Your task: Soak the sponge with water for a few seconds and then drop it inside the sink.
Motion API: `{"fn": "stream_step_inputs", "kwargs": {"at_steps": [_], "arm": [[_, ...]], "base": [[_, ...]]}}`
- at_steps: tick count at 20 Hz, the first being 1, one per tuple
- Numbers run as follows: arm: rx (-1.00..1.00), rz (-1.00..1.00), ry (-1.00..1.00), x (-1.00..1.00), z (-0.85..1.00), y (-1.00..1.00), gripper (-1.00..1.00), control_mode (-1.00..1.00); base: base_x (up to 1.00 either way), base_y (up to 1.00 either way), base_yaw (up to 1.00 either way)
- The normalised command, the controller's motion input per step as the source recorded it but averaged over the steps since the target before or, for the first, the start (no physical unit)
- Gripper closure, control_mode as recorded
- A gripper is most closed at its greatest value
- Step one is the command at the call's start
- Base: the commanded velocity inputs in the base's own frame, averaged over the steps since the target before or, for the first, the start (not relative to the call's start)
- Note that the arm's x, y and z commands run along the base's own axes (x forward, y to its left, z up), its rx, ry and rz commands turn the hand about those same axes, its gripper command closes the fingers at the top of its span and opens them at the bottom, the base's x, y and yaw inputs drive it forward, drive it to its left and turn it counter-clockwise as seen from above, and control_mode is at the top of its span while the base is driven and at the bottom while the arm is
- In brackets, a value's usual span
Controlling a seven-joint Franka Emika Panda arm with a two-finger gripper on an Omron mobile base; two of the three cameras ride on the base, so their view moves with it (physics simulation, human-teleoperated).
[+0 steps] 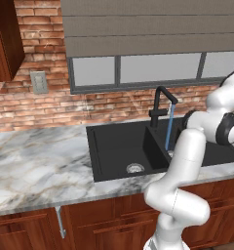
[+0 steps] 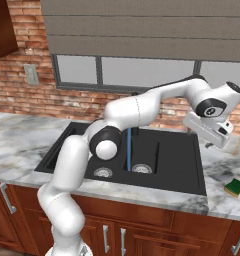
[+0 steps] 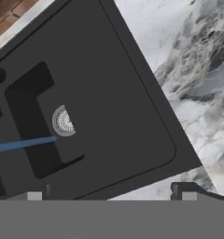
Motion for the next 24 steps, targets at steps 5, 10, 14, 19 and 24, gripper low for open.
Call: {"fn": "stream_step_inputs", "kwargs": {"at_steps": [5,10,14,19,24], "arm": [[-0.12,0.00,-0.14,0.44,-0.10,0.00,-1.00,-1.00],[-0.17,-0.09,-0.03,0.16,0.00,0.00,-1.00,-1.00],[-0.17,-0.18,-0.04,0.04,0.20,0.00,-1.00,-1.00],[-0.01,-0.17,0.04,-0.01,0.29,-0.13,-1.00,-1.00],[0.00,-0.16,0.17,-0.02,0.27,-0.19,-1.00,-1.00]], "base": [[0.00,0.00,0.00],[0.00,0.00,0.00],[0.00,0.00,0.00],[0.00,0.00,0.00],[0.00,0.00,0.00]]}}
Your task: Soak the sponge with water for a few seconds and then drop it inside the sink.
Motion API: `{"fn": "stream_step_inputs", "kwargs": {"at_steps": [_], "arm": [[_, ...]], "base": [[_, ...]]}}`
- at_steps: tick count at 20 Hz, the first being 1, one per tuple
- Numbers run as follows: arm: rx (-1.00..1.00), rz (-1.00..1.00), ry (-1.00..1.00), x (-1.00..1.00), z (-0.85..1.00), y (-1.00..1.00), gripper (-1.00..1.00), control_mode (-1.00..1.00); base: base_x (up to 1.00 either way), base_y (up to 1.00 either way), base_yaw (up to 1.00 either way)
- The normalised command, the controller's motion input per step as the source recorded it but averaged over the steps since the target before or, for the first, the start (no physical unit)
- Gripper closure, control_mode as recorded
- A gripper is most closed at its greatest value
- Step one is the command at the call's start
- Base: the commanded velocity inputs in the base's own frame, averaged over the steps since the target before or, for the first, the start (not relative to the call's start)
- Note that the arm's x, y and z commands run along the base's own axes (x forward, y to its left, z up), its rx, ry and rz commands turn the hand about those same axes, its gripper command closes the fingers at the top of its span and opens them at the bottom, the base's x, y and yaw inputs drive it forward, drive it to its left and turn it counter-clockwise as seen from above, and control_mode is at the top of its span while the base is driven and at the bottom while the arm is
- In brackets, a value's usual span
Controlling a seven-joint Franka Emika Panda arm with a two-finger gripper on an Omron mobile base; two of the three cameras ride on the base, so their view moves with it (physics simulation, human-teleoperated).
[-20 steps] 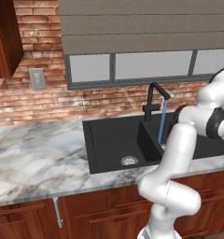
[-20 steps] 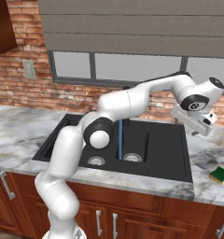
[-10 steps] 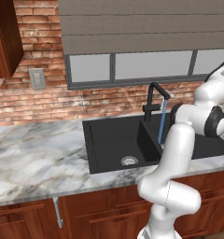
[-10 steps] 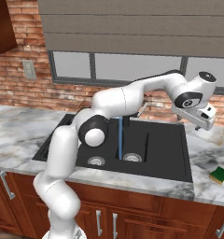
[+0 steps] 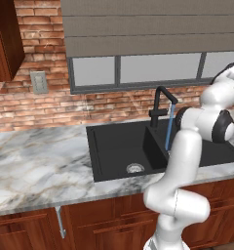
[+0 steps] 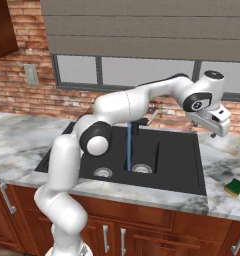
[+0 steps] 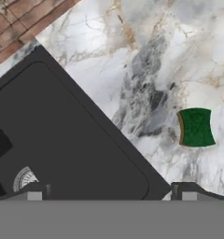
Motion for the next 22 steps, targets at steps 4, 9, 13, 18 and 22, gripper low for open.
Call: {"fn": "stream_step_inputs", "kwargs": {"at_steps": [4,9,13,18,22], "arm": [[0.03,-0.16,0.30,-0.02,0.03,-0.29,-1.00,-1.00],[0.02,-0.14,0.37,-0.02,0.00,-0.41,-1.00,-1.00],[0.03,-0.05,0.22,0.00,-0.03,-0.39,-1.00,-1.00],[0.05,0.00,0.00,-0.01,0.02,-0.25,-1.00,-1.00],[0.16,0.00,-0.07,-0.21,0.08,-0.06,-1.00,-1.00]], "base": [[0.00,0.00,0.00],[0.00,0.00,0.00],[0.00,0.00,0.00],[0.00,0.00,0.00],[0.00,0.00,0.00]]}}
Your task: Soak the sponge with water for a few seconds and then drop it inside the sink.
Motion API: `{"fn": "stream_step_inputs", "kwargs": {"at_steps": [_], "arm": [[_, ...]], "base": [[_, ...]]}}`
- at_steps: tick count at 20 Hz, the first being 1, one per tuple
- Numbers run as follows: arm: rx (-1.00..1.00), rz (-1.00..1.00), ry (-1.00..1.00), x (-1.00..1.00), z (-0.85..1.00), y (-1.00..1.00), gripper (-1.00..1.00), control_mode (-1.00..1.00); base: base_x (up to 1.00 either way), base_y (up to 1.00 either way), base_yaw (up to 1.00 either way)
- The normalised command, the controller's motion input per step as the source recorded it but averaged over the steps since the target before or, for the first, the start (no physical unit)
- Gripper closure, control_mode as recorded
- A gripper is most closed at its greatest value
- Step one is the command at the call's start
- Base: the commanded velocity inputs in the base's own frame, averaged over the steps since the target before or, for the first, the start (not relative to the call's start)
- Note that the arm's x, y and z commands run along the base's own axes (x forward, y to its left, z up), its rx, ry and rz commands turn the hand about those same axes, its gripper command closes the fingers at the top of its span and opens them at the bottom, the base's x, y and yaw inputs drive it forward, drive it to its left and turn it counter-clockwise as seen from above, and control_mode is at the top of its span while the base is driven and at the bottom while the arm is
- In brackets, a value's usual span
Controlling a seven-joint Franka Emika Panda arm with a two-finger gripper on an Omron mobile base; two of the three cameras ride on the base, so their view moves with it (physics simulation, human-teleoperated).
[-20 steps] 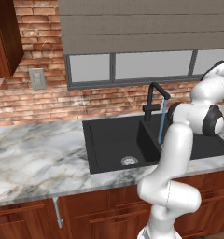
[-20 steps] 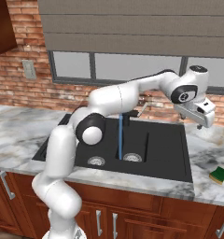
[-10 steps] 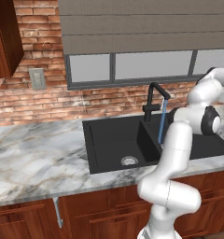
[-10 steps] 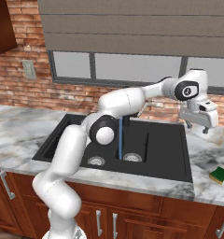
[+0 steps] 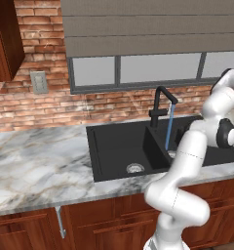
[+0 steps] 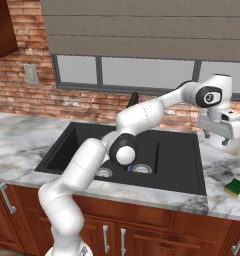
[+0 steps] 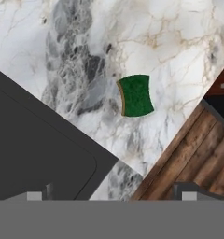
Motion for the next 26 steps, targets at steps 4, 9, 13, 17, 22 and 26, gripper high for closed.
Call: {"fn": "stream_step_inputs", "kwargs": {"at_steps": [4,9,13,17,22,26], "arm": [[0.17,0.00,-0.05,-0.13,0.00,-0.06,-1.00,-1.00],[0.11,0.00,0.00,-0.14,0.00,-0.21,-1.00,-1.00],[0.00,0.00,0.00,-0.06,0.00,-0.03,-1.00,-1.00],[0.00,0.00,0.00,0.00,0.00,-0.04,-1.00,-1.00],[0.00,0.00,0.00,0.00,0.00,-0.19,-1.00,-1.00],[0.00,0.00,0.00,0.08,-0.16,-0.31,-1.00,-1.00]], "base": [[0.00,0.00,0.00],[0.00,0.00,0.00],[0.00,0.00,0.00],[0.00,0.00,0.00],[0.00,0.00,0.00],[0.00,0.00,0.00]]}}
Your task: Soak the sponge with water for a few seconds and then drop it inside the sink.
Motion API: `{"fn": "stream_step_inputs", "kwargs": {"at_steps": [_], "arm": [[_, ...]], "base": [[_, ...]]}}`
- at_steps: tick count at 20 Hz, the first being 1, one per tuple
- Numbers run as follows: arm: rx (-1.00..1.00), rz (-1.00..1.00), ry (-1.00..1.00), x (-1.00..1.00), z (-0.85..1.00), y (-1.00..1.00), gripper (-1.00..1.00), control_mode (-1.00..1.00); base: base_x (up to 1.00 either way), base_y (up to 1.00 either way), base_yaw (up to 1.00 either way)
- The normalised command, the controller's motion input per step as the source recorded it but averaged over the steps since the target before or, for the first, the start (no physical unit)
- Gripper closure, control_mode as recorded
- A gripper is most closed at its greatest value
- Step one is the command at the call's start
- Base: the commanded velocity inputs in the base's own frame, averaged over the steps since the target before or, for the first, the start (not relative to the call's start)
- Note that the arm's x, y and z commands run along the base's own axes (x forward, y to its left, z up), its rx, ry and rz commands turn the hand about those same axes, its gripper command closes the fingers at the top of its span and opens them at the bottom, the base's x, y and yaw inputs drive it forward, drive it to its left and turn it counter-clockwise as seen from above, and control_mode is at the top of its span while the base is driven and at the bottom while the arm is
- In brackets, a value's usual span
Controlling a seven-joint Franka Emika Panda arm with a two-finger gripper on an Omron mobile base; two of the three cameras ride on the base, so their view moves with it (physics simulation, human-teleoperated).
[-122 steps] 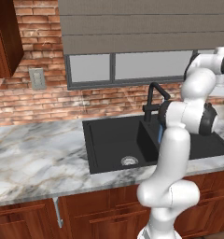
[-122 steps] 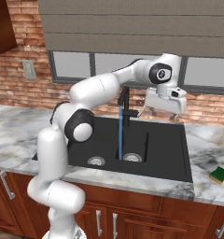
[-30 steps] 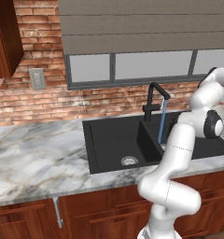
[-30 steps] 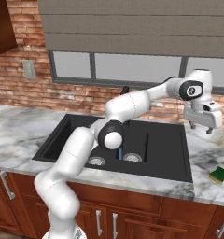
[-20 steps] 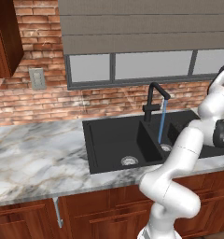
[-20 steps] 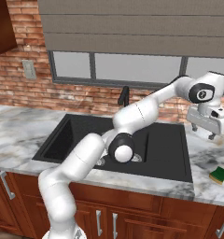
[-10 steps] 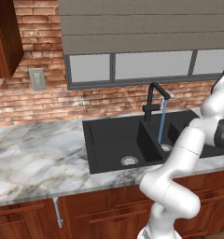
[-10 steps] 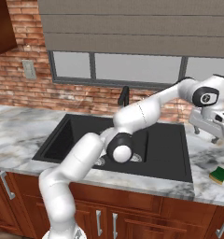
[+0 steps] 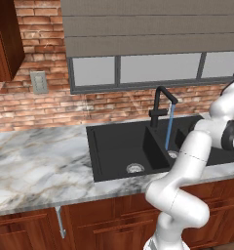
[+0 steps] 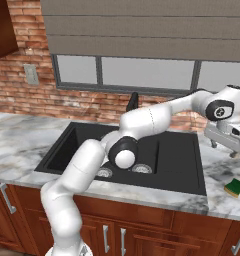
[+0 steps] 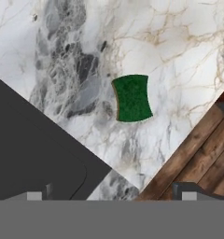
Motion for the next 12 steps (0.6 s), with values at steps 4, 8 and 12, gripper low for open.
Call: {"fn": "stream_step_inputs", "kwargs": {"at_steps": [4,8,12], "arm": [[0.01,0.00,0.00,0.00,-0.14,-0.41,-1.00,-1.00],[0.02,0.00,0.00,0.00,-0.05,-0.35,-1.00,-1.00],[0.04,0.00,0.00,0.01,-0.09,-0.38,-1.00,-1.00]], "base": [[0.00,0.00,0.00],[0.00,0.00,0.00],[0.00,0.00,0.00]]}}
